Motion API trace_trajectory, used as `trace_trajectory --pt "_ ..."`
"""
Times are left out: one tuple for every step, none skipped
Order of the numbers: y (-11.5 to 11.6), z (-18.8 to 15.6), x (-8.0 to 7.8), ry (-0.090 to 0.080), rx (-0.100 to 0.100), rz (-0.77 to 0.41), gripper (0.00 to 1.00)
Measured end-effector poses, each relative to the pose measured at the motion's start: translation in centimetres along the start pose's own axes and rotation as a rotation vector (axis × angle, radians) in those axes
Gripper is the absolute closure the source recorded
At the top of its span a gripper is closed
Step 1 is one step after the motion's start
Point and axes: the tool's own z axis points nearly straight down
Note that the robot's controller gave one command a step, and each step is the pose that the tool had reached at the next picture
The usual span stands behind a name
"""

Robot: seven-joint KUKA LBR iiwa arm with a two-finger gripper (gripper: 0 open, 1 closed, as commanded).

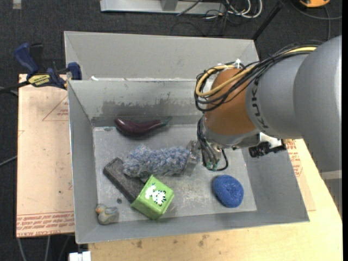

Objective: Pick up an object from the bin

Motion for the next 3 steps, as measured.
trace_trajectory --pt "0.12 -1.65 -0.27 -0.011 -0.004 -0.001 1.0" --pt "0.15 -2.21 -0.33 -0.014 -0.005 -0.001 1.0" --pt "0.13 -2.46 -0.26 -0.011 -0.004 -0.002 1.0"
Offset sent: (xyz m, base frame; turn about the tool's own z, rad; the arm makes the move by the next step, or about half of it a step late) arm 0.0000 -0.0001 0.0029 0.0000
